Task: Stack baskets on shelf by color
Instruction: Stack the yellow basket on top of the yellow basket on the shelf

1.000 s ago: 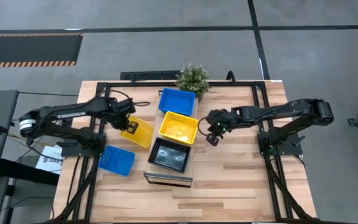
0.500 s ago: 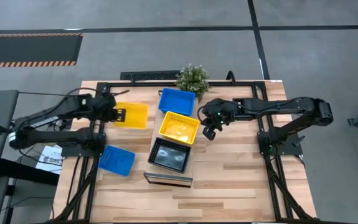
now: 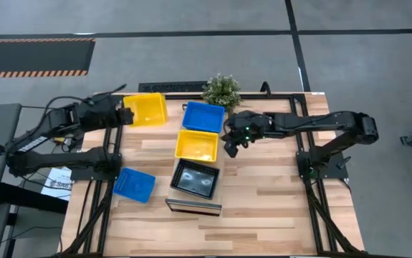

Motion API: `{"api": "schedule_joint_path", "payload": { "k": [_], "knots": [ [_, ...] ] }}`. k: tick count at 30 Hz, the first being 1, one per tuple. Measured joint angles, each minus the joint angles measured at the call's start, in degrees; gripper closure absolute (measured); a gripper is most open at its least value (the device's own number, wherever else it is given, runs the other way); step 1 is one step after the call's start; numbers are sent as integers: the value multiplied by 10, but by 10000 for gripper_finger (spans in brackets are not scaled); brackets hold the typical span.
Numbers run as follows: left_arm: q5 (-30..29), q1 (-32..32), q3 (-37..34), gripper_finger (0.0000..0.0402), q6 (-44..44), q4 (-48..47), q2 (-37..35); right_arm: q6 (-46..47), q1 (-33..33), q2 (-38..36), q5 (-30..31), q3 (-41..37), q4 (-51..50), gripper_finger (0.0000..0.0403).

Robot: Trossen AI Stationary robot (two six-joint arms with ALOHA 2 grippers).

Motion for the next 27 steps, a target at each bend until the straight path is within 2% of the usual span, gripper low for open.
{"api": "schedule_joint_path", "payload": {
  "k": [5, 10, 15, 17, 21, 27],
  "knots": [
    [21, 0, 17, 401, 9, 42, 16, 11, -10, -11, 2, 1, -20, 395],
    [105, -7, 17, 401, -15, 106, 50, 29, -10, -50, 8, 1, -33, 395],
    [192, -48, 16, 401, -28, 247, 112, 53, -10, -78, 39, 2, -53, 395],
    [205, -64, 17, 401, -38, 279, 130, 64, -10, -81, 51, 2, -68, 395],
    [180, -104, 39, 401, -78, 213, 168, 79, -9, -81, 54, 2, -80, 395],
    [70, -176, 106, 401, -174, 107, 197, 86, -1, -78, 54, 2, -77, 395]
  ]
}}
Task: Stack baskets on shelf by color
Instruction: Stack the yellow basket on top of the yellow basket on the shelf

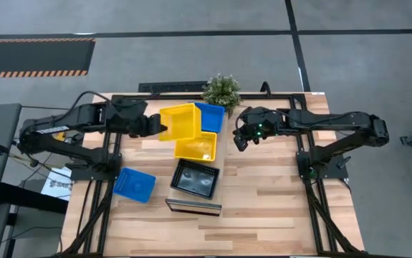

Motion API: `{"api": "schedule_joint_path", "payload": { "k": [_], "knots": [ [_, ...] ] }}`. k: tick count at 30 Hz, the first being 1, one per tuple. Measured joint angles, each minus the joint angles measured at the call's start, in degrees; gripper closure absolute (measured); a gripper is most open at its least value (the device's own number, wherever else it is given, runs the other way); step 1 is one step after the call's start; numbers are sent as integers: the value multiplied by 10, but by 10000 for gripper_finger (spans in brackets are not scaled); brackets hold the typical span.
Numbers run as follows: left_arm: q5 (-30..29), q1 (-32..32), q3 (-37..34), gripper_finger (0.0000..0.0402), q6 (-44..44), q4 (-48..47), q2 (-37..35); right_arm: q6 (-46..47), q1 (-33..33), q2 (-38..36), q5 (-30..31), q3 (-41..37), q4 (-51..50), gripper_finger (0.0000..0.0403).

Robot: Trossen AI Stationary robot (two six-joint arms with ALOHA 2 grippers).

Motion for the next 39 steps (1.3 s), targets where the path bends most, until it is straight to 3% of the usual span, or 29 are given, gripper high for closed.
{"api": "schedule_joint_path", "payload": {
  "k": [6, 21, 39],
  "knots": [
    [-60, -47, 48, 401, -65, -34, 37, 0, -1, 0, 2, 0, -2, 395],
    [15, -55, 51, 401, -99, -51, 115, -8, -1, 0, 2, 0, -2, 395],
    [35, -52, 51, 394, -79, -72, 158, -22, -1, 0, 2, 0, -3, 395]
  ]
}}
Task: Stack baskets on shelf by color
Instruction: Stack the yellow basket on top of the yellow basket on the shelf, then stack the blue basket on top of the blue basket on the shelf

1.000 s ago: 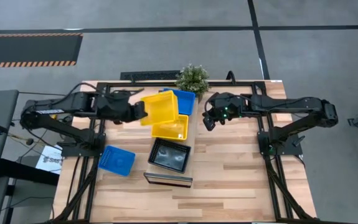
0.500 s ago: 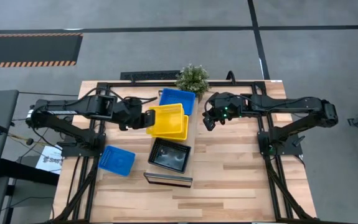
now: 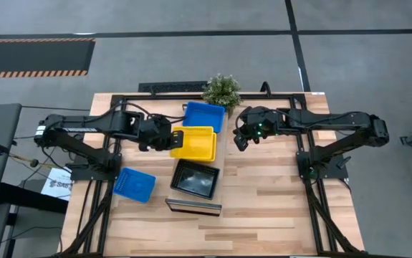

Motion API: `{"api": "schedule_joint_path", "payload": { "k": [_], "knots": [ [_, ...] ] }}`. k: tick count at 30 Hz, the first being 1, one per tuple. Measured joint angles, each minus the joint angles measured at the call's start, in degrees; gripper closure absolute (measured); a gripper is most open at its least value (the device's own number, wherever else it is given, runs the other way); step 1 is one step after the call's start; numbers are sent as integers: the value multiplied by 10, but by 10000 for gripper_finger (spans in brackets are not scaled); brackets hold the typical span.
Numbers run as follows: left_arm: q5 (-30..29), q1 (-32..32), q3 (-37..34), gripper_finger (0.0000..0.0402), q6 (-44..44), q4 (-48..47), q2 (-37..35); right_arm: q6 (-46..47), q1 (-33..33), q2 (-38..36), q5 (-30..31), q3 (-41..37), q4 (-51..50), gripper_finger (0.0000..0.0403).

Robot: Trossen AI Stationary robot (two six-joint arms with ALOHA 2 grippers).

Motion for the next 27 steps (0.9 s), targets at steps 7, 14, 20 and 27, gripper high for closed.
{"api": "schedule_joint_path", "payload": {
  "k": [7, 14, 20, 27],
  "knots": [
    [-15, 0, 0, 364, -2, -2, -1, 0, 0, 0, 0, 0, -1, 395],
    [-24, 7, 0, 327, -4, -2, -2, 0, 0, 0, 0, 0, -3, 395],
    [-24, 20, 0, 305, -1, 8, -2, 0, 0, 0, 0, 0, -9, 395],
    [-20, 37, 0, 294, 58, 37, -13, -1, 0, 0, 0, 0, -9, 395]
  ]
}}
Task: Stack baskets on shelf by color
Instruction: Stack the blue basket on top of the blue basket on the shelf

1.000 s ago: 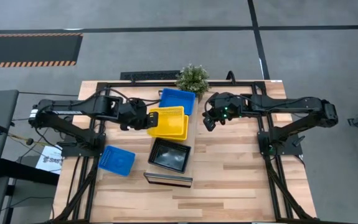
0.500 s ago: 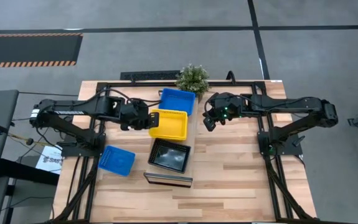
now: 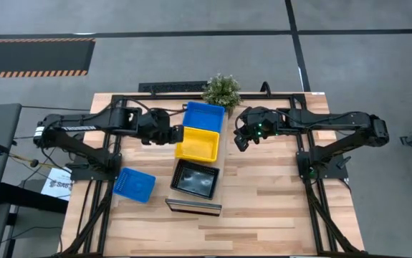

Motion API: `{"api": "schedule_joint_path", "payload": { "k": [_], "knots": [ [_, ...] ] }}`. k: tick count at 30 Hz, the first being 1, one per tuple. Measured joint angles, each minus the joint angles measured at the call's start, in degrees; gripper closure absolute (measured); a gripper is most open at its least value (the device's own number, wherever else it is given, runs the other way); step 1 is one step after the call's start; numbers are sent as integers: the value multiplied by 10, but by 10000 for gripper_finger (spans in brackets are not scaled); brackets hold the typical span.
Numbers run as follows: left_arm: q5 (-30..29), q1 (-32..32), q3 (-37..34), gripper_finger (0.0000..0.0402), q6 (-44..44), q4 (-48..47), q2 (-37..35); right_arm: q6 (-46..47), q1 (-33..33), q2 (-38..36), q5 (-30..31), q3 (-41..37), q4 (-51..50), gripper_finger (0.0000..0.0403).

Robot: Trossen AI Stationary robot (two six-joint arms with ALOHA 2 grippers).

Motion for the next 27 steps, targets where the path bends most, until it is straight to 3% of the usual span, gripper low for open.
{"api": "schedule_joint_path", "payload": {
  "k": [7, 14, 17, 21, 27],
  "knots": [
    [14, 12, 0, 302, 16, -27, -21, -3, 0, 0, 0, 0, -2, 395],
    [28, 1, 0, 327, 103, -229, -62, -3, 0, 0, 0, 0, -2, 395],
    [38, -26, 0, 325, 77, -318, -66, -3, 0, 0, 0, 0, -2, 395],
    [35, -81, -13, 292, 134, -366, -66, -3, 0, 0, 0, 0, -2, 395],
    [36, -138, -56, 199, 162, -361, -67, -4, 0, 0, 0, 0, -3, 395]
  ]
}}
